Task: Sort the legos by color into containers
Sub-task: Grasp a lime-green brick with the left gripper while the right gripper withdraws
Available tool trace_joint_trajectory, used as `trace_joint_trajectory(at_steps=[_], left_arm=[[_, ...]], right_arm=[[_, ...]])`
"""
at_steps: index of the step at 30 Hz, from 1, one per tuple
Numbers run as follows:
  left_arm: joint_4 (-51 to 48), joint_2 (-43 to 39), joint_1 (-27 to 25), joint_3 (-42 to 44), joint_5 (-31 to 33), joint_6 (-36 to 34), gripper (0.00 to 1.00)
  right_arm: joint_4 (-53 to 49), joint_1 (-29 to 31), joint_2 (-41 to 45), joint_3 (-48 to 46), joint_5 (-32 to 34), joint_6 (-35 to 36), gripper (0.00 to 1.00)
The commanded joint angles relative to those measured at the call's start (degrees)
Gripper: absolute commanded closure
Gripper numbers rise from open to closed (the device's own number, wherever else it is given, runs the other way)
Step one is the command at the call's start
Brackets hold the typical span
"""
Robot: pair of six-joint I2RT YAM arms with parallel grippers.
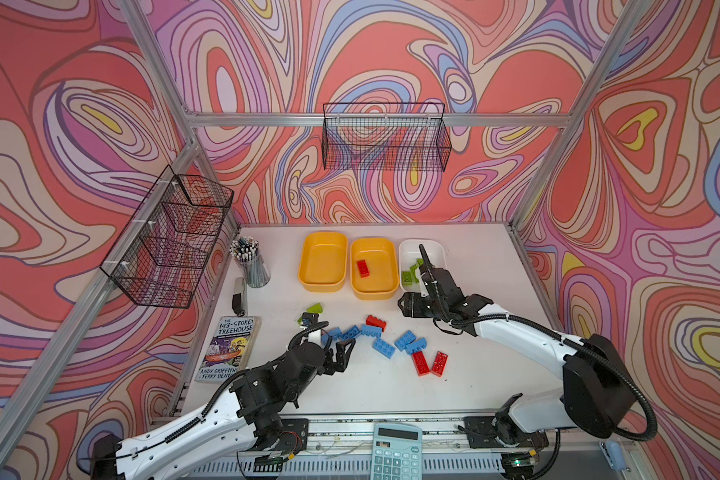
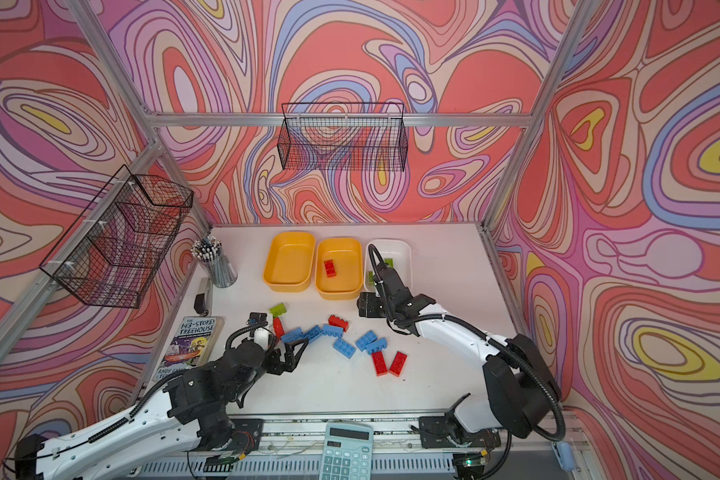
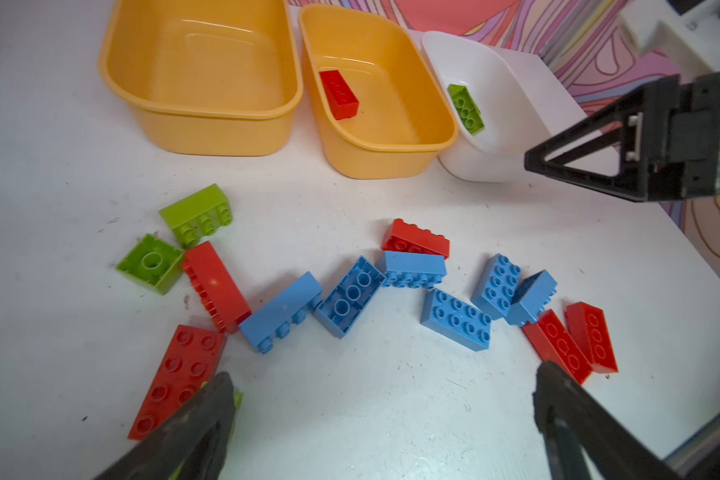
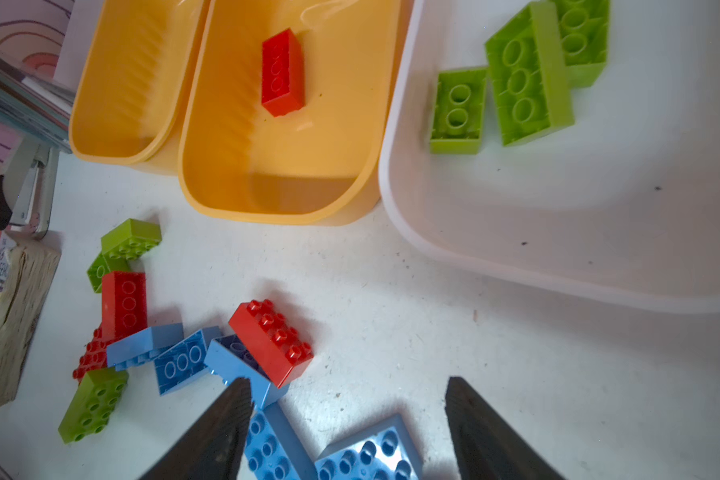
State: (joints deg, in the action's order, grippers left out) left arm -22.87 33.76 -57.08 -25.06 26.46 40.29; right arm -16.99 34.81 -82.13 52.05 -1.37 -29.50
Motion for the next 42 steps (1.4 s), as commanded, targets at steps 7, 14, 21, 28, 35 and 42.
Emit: trace_joint_trajectory(at_steps=[7,14,21,28,35,42], left_arm=[[-9.43,9.85,15.48,-6.41,-1.3,-0.32,0.0],[-1.5,22.52,28.58,-9.65,-11.1,-2.21,0.0],[-0.17,37.17,30.59,-18.79,-11.36,-3.3,0.06],[-1.62,47.5,33.61,-26.09,-12.14,-2.8,0.15],[-1.08,53.16,36.06,-28.33,-14.33,-1.3,0.18],[0.22,57.06,36.76,-29.33,-15.28,-1.07,0.24]], right_arm=[[1.84,1.04,0.46,0.5,0.37,-1.29,0.02],[-0.09,1.05,5.11,-0.85,3.13,-1.52,0.02],[-0.24,1.05,7.88,-2.95,4.57,-1.86,0.02],[0.62,0.99,7.65,-3.79,4.65,-1.22,0.02],[1.78,0.99,8.21,-4.63,4.65,-1.01,0.02],[2.16,0.96,7.72,-5.62,5.49,-1.5,0.02]])
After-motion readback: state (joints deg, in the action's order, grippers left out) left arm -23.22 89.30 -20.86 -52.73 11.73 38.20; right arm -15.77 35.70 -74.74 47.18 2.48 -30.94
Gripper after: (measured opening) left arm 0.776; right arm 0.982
